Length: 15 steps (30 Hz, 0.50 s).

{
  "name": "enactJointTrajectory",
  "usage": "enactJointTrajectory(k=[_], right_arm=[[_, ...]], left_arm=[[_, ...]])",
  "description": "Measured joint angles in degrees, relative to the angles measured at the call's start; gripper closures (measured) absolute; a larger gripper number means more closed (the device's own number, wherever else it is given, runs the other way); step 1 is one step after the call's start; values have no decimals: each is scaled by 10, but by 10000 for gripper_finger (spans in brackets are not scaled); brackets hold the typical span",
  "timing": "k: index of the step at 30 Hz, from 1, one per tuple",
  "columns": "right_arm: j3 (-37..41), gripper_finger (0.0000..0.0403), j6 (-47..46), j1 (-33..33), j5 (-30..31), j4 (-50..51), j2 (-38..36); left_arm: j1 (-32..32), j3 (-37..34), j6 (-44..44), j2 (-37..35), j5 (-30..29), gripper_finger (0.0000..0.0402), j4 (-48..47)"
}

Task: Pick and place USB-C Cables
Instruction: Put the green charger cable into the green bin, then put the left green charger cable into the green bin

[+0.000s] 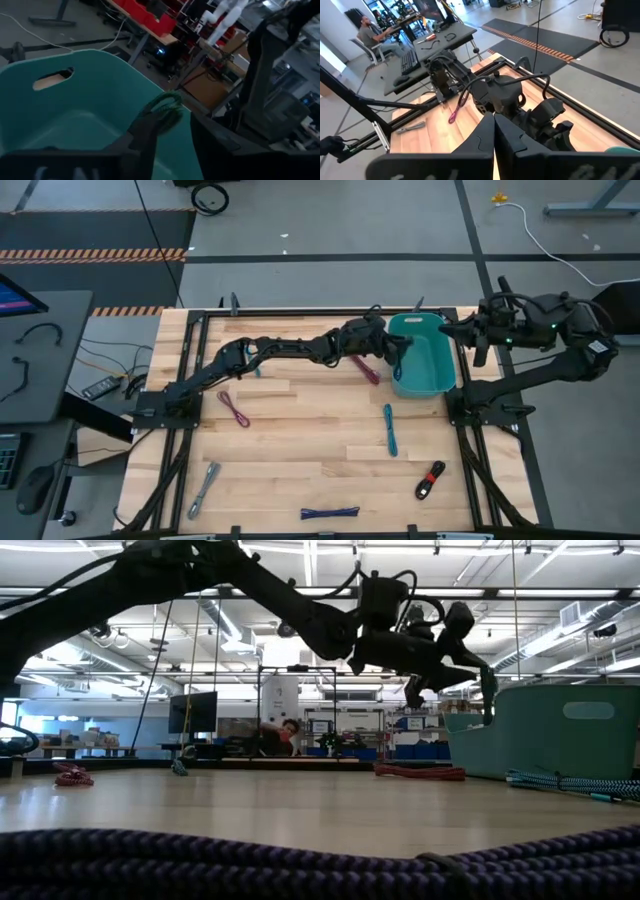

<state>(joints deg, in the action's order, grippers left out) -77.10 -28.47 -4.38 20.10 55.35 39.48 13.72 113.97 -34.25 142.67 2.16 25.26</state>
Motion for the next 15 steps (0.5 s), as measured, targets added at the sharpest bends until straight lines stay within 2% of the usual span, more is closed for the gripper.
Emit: enactJointTrajectory(k=[5, 8, 12, 15], right_arm=[[0, 399, 15, 0, 0, 0, 2], [0, 399, 21, 0, 0, 1, 3], [0, 399, 30, 0, 8, 5, 3], [0, 399, 32, 0, 18, 9, 3]], left_arm=[[14, 2, 7, -7, 65, 237, -2], [26, 26, 12, -15, 117, 230, -57], [37, 109, 78, -24, 183, 232, -223], [38, 208, 173, -25, 195, 239, -411]])
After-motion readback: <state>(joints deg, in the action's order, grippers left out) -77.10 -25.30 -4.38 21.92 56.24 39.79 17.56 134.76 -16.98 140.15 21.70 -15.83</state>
